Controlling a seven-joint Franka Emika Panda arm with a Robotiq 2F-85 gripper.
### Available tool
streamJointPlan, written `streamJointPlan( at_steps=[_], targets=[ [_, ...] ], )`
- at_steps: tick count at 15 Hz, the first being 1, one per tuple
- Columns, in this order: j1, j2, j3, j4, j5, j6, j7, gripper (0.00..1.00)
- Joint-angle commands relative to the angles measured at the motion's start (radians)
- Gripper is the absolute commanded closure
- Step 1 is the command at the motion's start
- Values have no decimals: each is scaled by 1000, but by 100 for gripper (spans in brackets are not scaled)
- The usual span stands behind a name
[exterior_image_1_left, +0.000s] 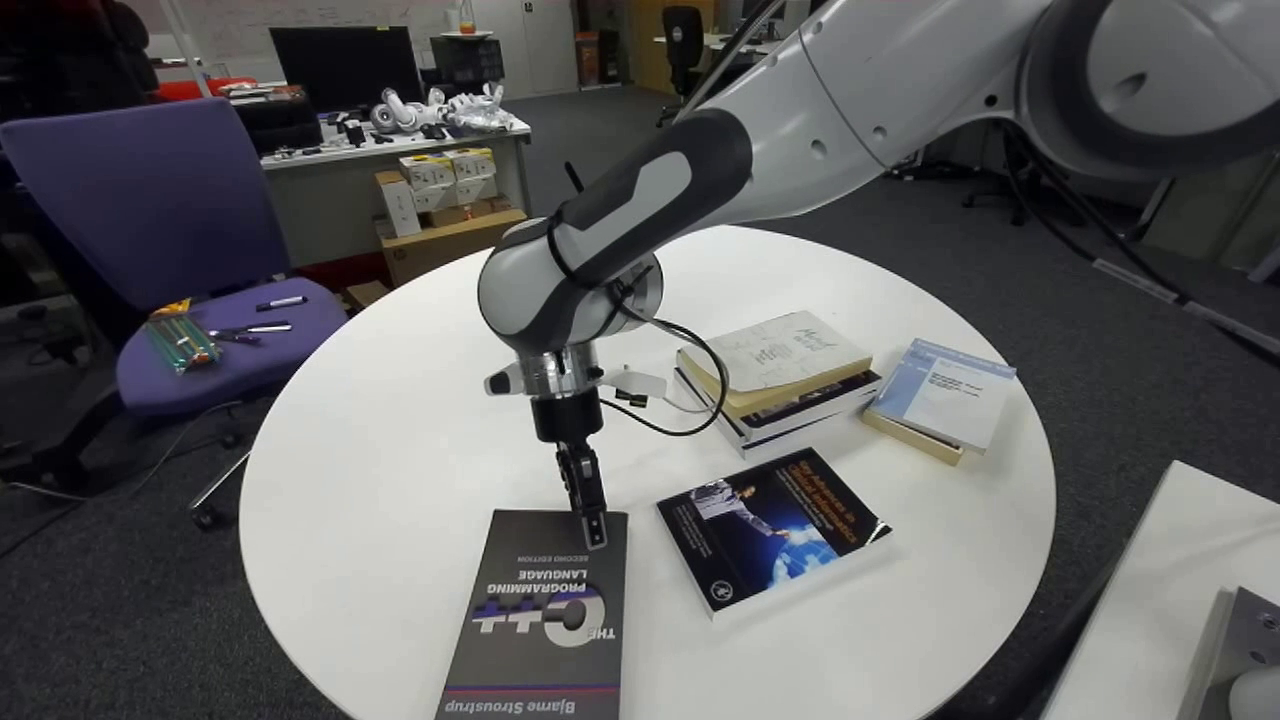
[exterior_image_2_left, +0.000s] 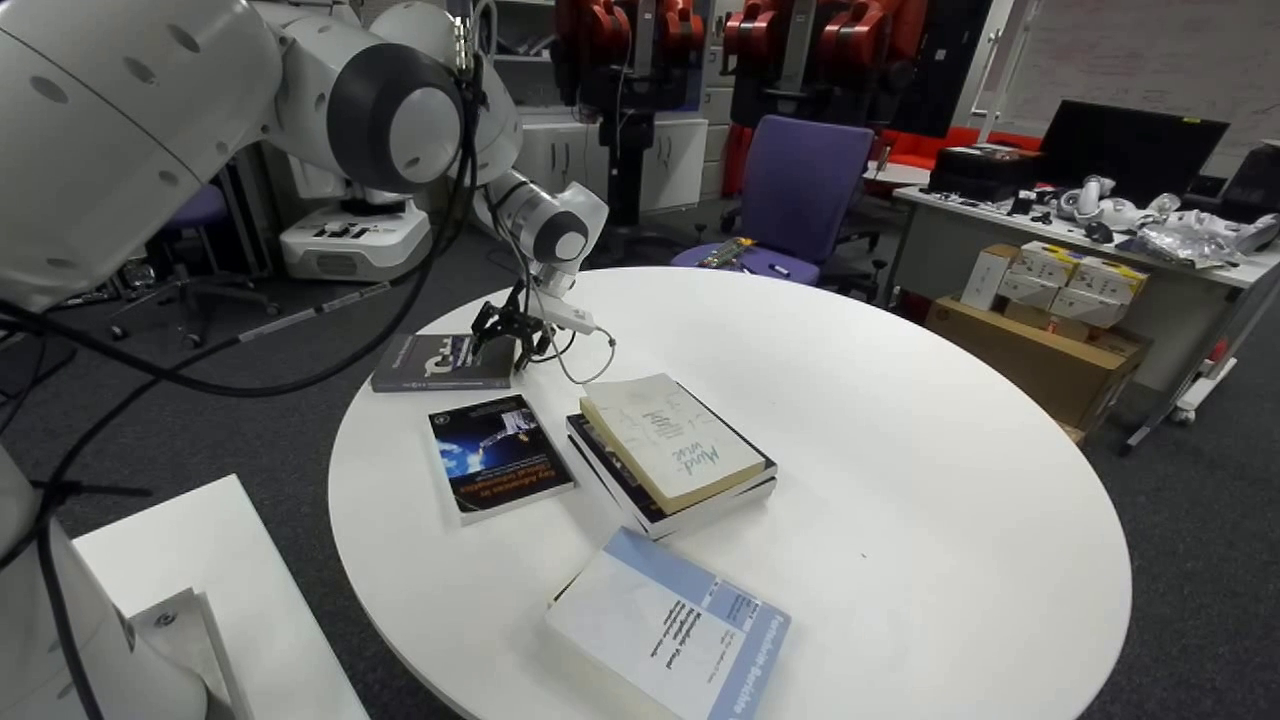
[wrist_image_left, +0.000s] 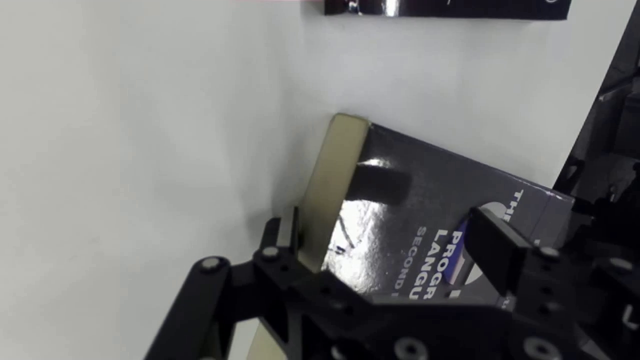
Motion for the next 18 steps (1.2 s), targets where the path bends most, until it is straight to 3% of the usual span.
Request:
streamJointPlan(
  at_steps=[1, 5, 9, 18],
  targets=[
    [15, 17, 10, 23, -45, -2, 18, 42],
    [19, 17, 13, 24, -61, 0, 19, 73],
    [8, 10, 23, 29, -44, 7, 12, 97],
    [-25, -3, 80, 27, 9, 30, -30, 100]
  ],
)
